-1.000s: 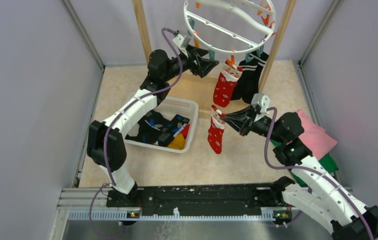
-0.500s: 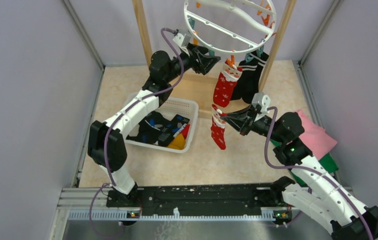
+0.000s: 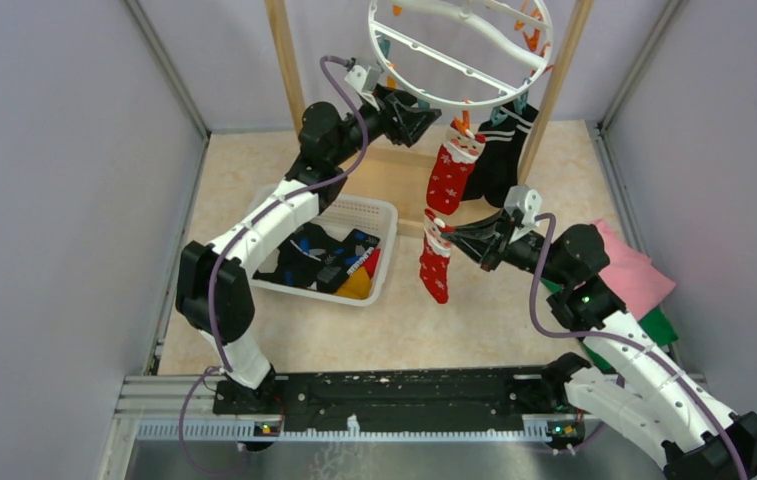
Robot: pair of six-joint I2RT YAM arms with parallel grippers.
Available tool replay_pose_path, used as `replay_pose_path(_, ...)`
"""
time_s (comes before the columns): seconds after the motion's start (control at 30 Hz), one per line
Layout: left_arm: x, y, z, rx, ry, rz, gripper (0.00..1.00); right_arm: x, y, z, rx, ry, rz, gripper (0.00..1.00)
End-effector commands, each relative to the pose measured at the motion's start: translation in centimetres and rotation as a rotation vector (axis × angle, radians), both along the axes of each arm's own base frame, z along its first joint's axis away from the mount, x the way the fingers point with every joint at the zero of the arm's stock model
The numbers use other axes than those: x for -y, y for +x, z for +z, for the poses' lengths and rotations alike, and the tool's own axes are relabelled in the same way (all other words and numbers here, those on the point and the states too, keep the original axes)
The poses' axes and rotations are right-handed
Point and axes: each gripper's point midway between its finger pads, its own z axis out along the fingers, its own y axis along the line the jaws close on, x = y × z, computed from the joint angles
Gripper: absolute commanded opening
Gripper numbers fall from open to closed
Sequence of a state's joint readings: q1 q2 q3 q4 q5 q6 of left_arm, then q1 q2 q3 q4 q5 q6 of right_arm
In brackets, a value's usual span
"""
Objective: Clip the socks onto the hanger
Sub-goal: Open the clamp at the hanger.
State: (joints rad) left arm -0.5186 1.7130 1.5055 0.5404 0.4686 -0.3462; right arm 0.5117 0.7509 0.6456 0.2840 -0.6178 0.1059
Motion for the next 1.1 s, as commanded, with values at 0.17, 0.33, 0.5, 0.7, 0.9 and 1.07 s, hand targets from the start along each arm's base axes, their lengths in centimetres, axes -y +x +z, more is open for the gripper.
replay_pose_path(0.17,-0.2,-1.0,4.1,0.116,-0.067,0.011,0.69,0.3,-0.1,1.2,0.042,0.024,-0.01,0.0)
replay_pose_path(0.33,-0.3,-0.9,4.2,0.107,-0.079,0.021,0.56,0.3,-0.1,1.1,0.041,0.024,-0.01,0.0)
replay_pose_path(0.5,-0.4,-0.9,4.3,0.097,-0.09,0.026,0.36,0.4,-0.1,0.9,0.044,0.018,-0.012,0.0)
replay_pose_path(0.7,-0.3,-1.1,4.8,0.09,-0.099,0.013,0.14,0.9,1.2,0.9,0.072,-0.002,-0.081,0.0)
replay_pose_path(0.9,-0.1,-1.4,4.8,0.067,-0.11,0.02,0.0,1.6,4.1,1.8,0.133,-0.022,-0.205,0.0)
replay_pose_path(1.07,-0.1,-1.2,4.8,0.032,-0.125,0.082,0.0,1.7,7.0,3.0,0.164,-0.018,-0.31,0.0)
